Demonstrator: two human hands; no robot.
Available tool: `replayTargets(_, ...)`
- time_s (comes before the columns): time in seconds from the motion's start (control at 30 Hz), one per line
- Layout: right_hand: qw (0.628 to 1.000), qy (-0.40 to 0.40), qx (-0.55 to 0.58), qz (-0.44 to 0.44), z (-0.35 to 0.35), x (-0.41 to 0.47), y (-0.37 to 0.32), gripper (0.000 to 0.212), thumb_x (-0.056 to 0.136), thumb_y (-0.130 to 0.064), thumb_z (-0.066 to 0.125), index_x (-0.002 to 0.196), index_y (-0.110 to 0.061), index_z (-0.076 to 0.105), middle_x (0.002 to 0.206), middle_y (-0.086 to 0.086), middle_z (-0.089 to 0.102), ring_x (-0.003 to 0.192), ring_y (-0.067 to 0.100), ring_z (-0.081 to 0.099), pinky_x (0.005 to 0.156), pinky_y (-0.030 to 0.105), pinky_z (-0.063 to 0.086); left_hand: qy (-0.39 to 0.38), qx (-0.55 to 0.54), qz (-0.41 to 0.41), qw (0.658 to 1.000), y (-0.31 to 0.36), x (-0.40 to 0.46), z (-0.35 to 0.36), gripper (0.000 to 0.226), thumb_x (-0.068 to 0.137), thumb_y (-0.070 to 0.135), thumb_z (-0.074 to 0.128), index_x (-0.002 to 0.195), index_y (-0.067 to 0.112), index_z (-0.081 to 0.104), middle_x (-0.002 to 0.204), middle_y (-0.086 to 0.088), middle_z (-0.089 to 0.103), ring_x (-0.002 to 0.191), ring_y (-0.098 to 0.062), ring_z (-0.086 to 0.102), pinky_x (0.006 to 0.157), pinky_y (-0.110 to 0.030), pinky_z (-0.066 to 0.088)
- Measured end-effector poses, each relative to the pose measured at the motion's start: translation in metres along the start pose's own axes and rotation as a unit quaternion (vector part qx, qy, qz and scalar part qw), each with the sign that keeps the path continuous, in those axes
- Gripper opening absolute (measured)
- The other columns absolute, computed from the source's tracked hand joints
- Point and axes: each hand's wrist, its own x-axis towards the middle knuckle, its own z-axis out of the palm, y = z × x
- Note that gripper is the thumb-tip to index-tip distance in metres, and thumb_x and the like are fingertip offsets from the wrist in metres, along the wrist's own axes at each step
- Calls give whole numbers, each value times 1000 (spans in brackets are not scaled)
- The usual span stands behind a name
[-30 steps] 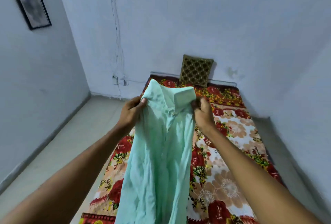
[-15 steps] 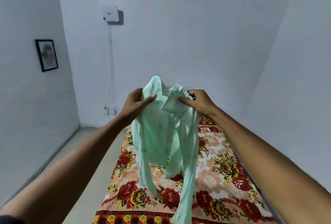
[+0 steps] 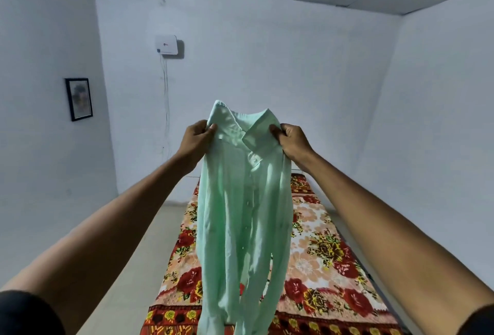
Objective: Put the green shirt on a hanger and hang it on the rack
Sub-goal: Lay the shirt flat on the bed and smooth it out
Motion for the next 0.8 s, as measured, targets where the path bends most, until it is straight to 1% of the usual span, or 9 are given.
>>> replayTargets(0.07, 999, -24, 25, 8, -5, -8, -6, 36, 101, -36, 63, 103, -1, 72, 106, 24, 75, 85, 25, 70, 79, 43, 60, 8, -2, 0, 1000, 7, -9, 1, 27, 105, 18, 53, 106, -9, 57, 92, -12, 53, 83, -25, 49, 74, -40, 42)
replayTargets(0.13, 996, -62, 64, 23, -14, -17, -10, 26, 97, -33, 69, 105, -9, 75, 106, 15, 79, 86, 21, 76, 77, 38, 65, 14, -3, 0, 1000, 12, -18, 1, 23, 105, 19, 53, 104, -3, 58, 92, -11, 52, 83, -24, 49, 73, -41, 42)
replayTargets(0.23, 989, -119, 85, 34, -26, -36, -11, 26, 90, -24, 78, 110, -7, 75, 102, 6, 80, 87, 16, 77, 71, 25, 62, 10, -6, 3, 1000, 16, -40, 1, 18, 105, 22, 54, 99, 5, 58, 88, -9, 48, 77, -21, 45, 66, -35, 40)
replayTargets(0.3, 989, -126, 62, 36, -31, -49, -9, 29, 88, -22, 80, 111, -4, 75, 102, 6, 79, 88, 17, 76, 71, 24, 61, 9, 8, 8, 1000, 16, -57, 2, 20, 103, 22, 58, 89, 8, 56, 78, -9, 43, 67, -16, 43, 56, -26, 36)
replayTargets(0.37, 991, -118, 49, 36, -31, -62, -6, 31, 90, -20, 77, 114, -1, 73, 107, 9, 77, 95, 23, 74, 77, 30, 63, 15, 24, 18, 999, 18, -72, 1, 28, 101, 22, 62, 77, 10, 52, 69, -4, 39, 58, -12, 38, 50, -23, 30)
replayTargets(0.5, 996, -81, 38, 22, -31, -87, -8, 25, 100, -20, 66, 117, -2, 70, 116, 16, 74, 107, 33, 71, 91, 49, 59, 42, 43, 23, 998, 28, -100, -1, 40, 98, 22, 65, 60, 16, 51, 60, 6, 40, 55, -9, 35, 49, -22, 27)
replayTargets(0.57, 998, -60, 31, 0, -33, -100, -12, 24, 101, -23, 64, 113, -3, 71, 112, 16, 74, 104, 33, 70, 89, 49, 59, 51, 48, 24, 997, 36, -113, 1, 37, 98, 24, 64, 71, 0, 56, 67, -3, 45, 64, -14, 41, 56, -27, 32)
replayTargets(0.63, 999, -42, 22, -18, -36, -112, -17, 26, 102, -26, 63, 111, -2, 71, 110, 16, 75, 103, 34, 71, 91, 52, 59, 59, 45, 36, 997, 43, -125, 4, 41, 100, 23, 62, 82, -12, 51, 76, -8, 46, 71, -20, 40, 62, -34, 33)
replayTargets(0.8, 999, -13, 7, -46, -54, -138, -25, 22, 103, -30, 61, 103, -10, 71, 103, 12, 76, 96, 31, 73, 88, 51, 61, 68, 46, 58, 995, 58, -158, 18, 35, 104, 24, 56, 77, 4, 47, 71, -8, 35, 64, -17, 33, 53, -30, 26)
